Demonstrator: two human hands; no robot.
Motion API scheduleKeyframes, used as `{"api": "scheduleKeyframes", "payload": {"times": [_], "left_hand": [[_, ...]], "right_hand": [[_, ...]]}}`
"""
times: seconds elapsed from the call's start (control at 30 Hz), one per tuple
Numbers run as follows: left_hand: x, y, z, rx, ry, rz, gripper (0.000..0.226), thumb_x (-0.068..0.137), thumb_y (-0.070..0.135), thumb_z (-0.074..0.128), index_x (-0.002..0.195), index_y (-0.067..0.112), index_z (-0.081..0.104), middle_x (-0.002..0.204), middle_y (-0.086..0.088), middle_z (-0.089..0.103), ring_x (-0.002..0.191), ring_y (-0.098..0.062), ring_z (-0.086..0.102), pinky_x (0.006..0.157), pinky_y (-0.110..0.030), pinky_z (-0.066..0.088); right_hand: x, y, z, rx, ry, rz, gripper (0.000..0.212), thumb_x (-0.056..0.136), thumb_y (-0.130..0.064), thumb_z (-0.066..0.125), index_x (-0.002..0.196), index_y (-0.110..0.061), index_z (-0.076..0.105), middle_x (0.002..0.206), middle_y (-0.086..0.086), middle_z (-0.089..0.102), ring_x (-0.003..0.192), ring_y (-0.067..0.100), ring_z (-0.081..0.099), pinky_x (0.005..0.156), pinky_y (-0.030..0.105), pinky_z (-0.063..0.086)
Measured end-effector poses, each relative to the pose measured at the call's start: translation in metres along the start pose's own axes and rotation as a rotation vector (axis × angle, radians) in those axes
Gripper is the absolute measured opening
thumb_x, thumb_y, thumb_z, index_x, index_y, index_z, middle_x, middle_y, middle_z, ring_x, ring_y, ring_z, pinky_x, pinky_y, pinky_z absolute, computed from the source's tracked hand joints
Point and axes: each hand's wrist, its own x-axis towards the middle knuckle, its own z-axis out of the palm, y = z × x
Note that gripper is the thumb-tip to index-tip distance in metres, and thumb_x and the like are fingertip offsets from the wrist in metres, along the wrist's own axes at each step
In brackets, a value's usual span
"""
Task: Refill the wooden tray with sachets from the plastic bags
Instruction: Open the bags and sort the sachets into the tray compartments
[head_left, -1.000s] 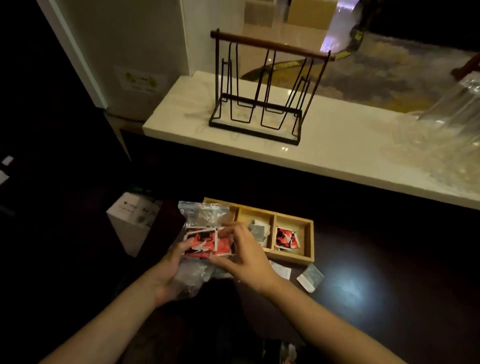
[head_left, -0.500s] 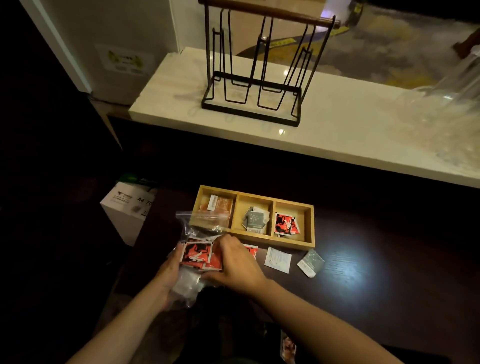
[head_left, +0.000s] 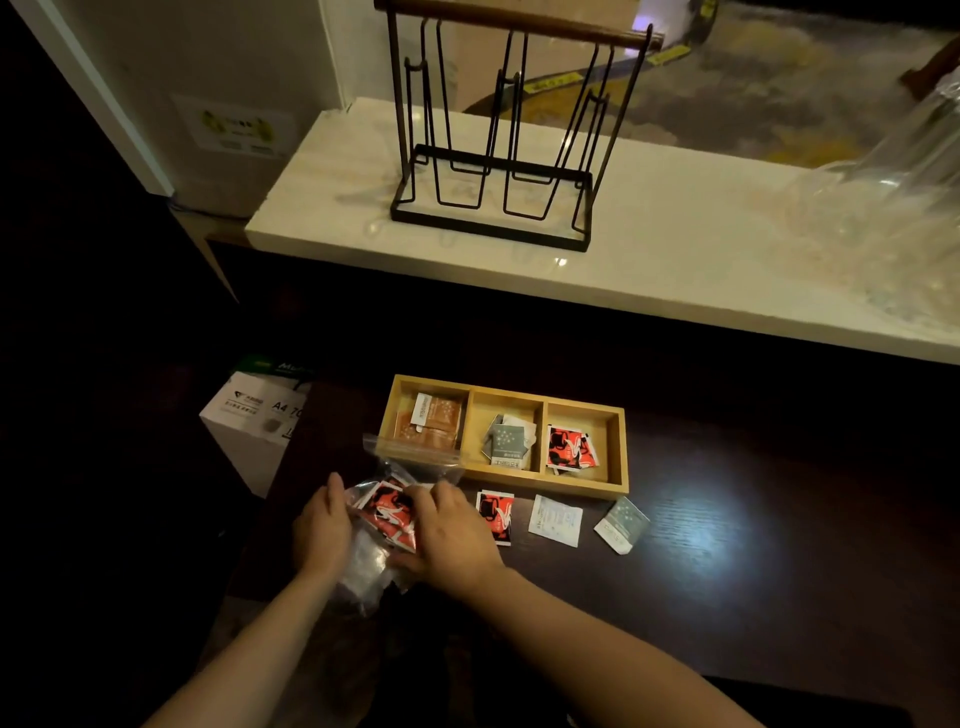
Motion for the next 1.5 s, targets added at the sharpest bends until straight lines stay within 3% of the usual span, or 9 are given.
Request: {"api": "scheduleKeyframes", "payload": {"times": [0.23, 0.43, 0.5, 0.67, 0.9, 1.07, 1.2, 1.3, 1.5], "left_hand": [[0.005, -0.011, -0.001, 0.264, 0.047, 0.210, 0.044, 0.101, 0.032, 0.026, 0.111, 0.004, 0.059, 0.110, -0.019, 0.060, 0.103, -0.036, 0.058, 0.076, -0.038, 0.042], [-0.004, -0.021, -0.016, 0.357, -0.184, 0.135, 0.042, 0.095, 0.053, 0.030, 0.097, 0.018, 0.053, 0.085, -0.007, 0.063, 0.078, -0.026, 0.061, 0.063, -0.031, 0.040], [-0.009, -0.028, -0.021, 0.365, -0.241, 0.173, 0.037, 0.093, 0.048, 0.041, 0.097, 0.014, 0.053, 0.081, -0.008, 0.064, 0.074, -0.025, 0.060, 0.062, -0.031, 0.041], [0.004, -0.020, -0.051, 0.114, -0.269, 0.122, 0.012, 0.089, 0.020, 0.061, 0.082, 0.013, 0.068, 0.076, -0.010, 0.067, 0.076, -0.028, 0.063, 0.060, -0.029, 0.044], [0.030, 0.011, -0.064, -0.321, -0.146, 0.022, 0.018, 0.095, 0.027, 0.051, 0.106, 0.017, 0.061, 0.085, -0.008, 0.065, 0.075, -0.025, 0.061, 0.065, -0.031, 0.048], [0.046, -0.003, -0.027, 0.114, -0.060, 0.124, 0.035, 0.096, 0.025, 0.049, 0.125, 0.007, 0.053, 0.116, -0.020, 0.061, 0.101, -0.034, 0.058, 0.080, -0.041, 0.047], [0.042, -0.012, -0.012, 0.805, 0.089, 0.461, 0.056, 0.090, 0.032, 0.054, 0.139, 0.010, 0.037, 0.133, -0.018, 0.048, 0.115, -0.032, 0.050, 0.086, -0.041, 0.047], [0.042, -0.009, -0.012, 0.787, 0.086, 0.442, 0.061, 0.093, 0.038, 0.047, 0.144, 0.010, 0.029, 0.146, -0.016, 0.035, 0.129, -0.032, 0.038, 0.101, -0.045, 0.038], [0.028, 0.006, -0.020, 0.507, 0.003, 0.392, 0.048, 0.097, 0.034, 0.040, 0.139, 0.011, 0.041, 0.148, -0.011, 0.034, 0.134, -0.030, 0.030, 0.107, -0.045, 0.031]], "right_hand": [[0.009, -0.002, 0.011, -0.078, -0.024, 0.018, 0.075, 0.081, -0.054, 0.060, 0.138, -0.016, 0.029, 0.137, 0.015, 0.040, 0.126, 0.032, 0.038, 0.102, 0.046, 0.041], [0.011, 0.000, 0.018, -0.116, 0.012, 0.008, 0.071, 0.082, -0.055, 0.056, 0.134, -0.014, 0.032, 0.131, 0.017, 0.044, 0.120, 0.033, 0.043, 0.096, 0.046, 0.044], [0.011, 0.001, 0.018, -0.109, 0.007, 0.013, 0.070, 0.083, -0.056, 0.054, 0.134, -0.014, 0.032, 0.131, 0.016, 0.043, 0.120, 0.032, 0.042, 0.097, 0.046, 0.044], [0.011, 0.005, 0.015, -0.094, -0.025, 0.004, 0.069, 0.085, -0.050, 0.055, 0.138, -0.014, 0.029, 0.135, 0.016, 0.040, 0.124, 0.031, 0.038, 0.101, 0.045, 0.041], [0.013, 0.006, 0.016, -0.113, -0.033, 0.000, 0.067, 0.086, -0.046, 0.057, 0.138, -0.014, 0.028, 0.135, 0.016, 0.040, 0.124, 0.031, 0.038, 0.100, 0.044, 0.041], [0.013, 0.007, 0.015, -0.104, -0.039, -0.003, 0.065, 0.086, -0.045, 0.056, 0.136, -0.013, 0.029, 0.135, 0.016, 0.040, 0.123, 0.031, 0.039, 0.099, 0.045, 0.042], [0.013, 0.007, 0.016, -0.100, -0.041, -0.003, 0.064, 0.087, -0.042, 0.057, 0.137, -0.013, 0.030, 0.136, 0.016, 0.040, 0.123, 0.031, 0.039, 0.100, 0.045, 0.042], [0.013, 0.007, 0.015, -0.067, -0.053, 0.013, 0.059, 0.088, -0.038, 0.057, 0.135, -0.013, 0.032, 0.135, 0.015, 0.041, 0.122, 0.031, 0.040, 0.099, 0.045, 0.043], [0.012, 0.021, -0.008, 0.174, -0.040, 0.024, 0.050, 0.089, -0.035, 0.056, 0.133, -0.020, 0.039, 0.135, 0.006, 0.049, 0.123, 0.022, 0.047, 0.103, 0.040, 0.042]]}}
